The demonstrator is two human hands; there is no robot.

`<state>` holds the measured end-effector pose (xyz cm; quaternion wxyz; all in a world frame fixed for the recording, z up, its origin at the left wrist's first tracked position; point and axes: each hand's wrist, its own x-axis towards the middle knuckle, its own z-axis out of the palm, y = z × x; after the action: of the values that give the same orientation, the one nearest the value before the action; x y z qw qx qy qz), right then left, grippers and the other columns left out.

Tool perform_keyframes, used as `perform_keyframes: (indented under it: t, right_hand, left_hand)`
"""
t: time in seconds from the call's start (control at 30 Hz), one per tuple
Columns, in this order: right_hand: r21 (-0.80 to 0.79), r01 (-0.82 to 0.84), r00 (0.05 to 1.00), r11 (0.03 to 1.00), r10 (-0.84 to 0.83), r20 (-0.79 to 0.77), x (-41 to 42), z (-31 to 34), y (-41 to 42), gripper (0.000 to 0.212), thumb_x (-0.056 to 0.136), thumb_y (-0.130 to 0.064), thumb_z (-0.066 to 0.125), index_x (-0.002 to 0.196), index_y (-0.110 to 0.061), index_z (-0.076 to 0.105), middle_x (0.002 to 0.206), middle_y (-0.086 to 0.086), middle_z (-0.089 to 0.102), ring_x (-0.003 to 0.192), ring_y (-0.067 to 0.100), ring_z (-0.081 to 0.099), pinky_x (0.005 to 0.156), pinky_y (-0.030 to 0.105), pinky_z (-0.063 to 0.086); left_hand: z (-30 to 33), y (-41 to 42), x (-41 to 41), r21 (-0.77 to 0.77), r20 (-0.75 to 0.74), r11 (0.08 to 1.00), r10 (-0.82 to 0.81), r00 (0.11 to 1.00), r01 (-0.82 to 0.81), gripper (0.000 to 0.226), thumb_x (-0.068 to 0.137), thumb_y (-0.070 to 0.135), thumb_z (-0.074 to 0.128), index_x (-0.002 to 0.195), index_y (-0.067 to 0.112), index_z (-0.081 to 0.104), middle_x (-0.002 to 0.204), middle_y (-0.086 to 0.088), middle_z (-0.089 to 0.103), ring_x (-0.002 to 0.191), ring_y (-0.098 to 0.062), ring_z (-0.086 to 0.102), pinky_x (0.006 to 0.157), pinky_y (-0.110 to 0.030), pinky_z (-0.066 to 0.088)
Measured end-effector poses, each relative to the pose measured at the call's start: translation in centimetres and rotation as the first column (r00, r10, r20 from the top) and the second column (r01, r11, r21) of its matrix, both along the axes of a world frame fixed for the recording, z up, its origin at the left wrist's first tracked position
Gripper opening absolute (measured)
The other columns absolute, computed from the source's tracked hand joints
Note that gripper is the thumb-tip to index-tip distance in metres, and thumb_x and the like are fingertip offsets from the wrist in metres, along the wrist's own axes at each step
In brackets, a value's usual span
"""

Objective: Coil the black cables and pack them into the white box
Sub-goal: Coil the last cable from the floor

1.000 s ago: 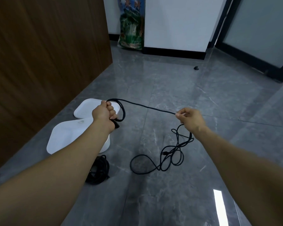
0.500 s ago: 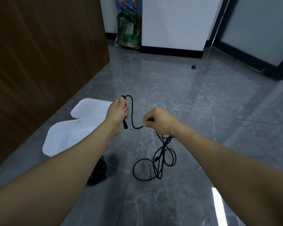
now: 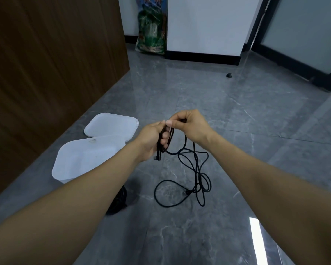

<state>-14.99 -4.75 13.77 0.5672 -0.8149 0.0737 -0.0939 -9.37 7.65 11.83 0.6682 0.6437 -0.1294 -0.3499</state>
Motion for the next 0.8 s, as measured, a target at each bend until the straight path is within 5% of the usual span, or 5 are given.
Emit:
perform_keyframes:
  t: [0.1, 0.4, 0.53, 0.6, 0.8]
  right_hand:
    - [0.011, 0.037, 0.998, 0.999, -0.037, 0.042, 0.0, -0.2, -0.4, 0.015, 0.08, -0.009, 0.071, 0.068, -0.013, 0.063, 0.062, -0.007, 0.06, 0.054, -0.003, 0.05, 0.06, 0.008, 0.042]
    - [0.092, 0.076, 0.992, 0.993, -0.084, 0.089, 0.0, -0.8, -0.9, 0.016, 0.082, -0.014, 0.07, 0.07, -0.014, 0.059, 0.063, -0.004, 0.05, 0.051, -0.001, 0.041, 0.052, 0.01, 0.037]
    - [0.139, 0.025, 0.999, 0.99, -0.022, -0.025, -0.5, -1.3, -1.3, 0.02, 0.09, -0.026, 0.06, 0.094, -0.008, 0.066, 0.057, -0.013, 0.051, 0.046, 0.0, 0.038, 0.05, 0.015, 0.032]
    - [0.127, -0.025, 0.996, 0.992, 0.036, -0.086, -0.9, -1.5, -1.4, 0.031, 0.093, -0.031, 0.054, 0.1, -0.004, 0.067, 0.064, -0.003, 0.055, 0.047, 0.004, 0.032, 0.047, 0.018, 0.026]
    - [0.058, -0.023, 0.994, 0.998, 0.03, -0.109, -1.1, -1.2, -0.9, 0.028, 0.098, -0.02, 0.047, 0.079, -0.007, 0.064, 0.067, 0.004, 0.059, 0.036, 0.0, 0.034, 0.039, 0.009, 0.03]
  left_hand:
    - [0.3, 0.3, 0.1, -0.042, -0.119, 0.998, -0.055, 0.991, 0.05, 0.038, 0.104, 0.026, 0.026, 0.072, 0.014, 0.042, 0.045, 0.008, 0.031, 0.035, -0.004, 0.023, 0.038, -0.015, 0.026]
    - [1.1, 1.1, 0.1, -0.213, -0.371, 0.971, -0.18, 0.911, 0.105, 0.037, 0.102, 0.029, 0.029, 0.07, 0.015, 0.043, 0.042, 0.01, 0.026, 0.03, -0.003, 0.02, 0.032, -0.013, 0.016]
    - [1.2, 1.5, 0.1, -0.228, -0.379, 0.967, -0.193, 0.905, 0.111, 0.04, 0.1, 0.033, 0.03, 0.066, 0.016, 0.041, 0.042, 0.01, 0.025, 0.033, -0.005, 0.01, 0.034, -0.014, 0.012]
    - [1.1, 1.6, 0.4, -0.229, -0.374, 0.971, -0.151, 0.915, 0.066, 0.043, 0.099, 0.04, 0.033, 0.064, 0.016, 0.04, 0.042, 0.009, 0.025, 0.03, -0.003, 0.016, 0.034, -0.015, 0.012]
    - [0.7, 1.4, 0.9, -0.073, -0.159, 0.995, -0.085, 0.984, 0.074, 0.039, 0.098, 0.038, 0.039, 0.066, 0.017, 0.039, 0.045, 0.011, 0.027, 0.033, -0.002, 0.02, 0.034, -0.013, 0.014]
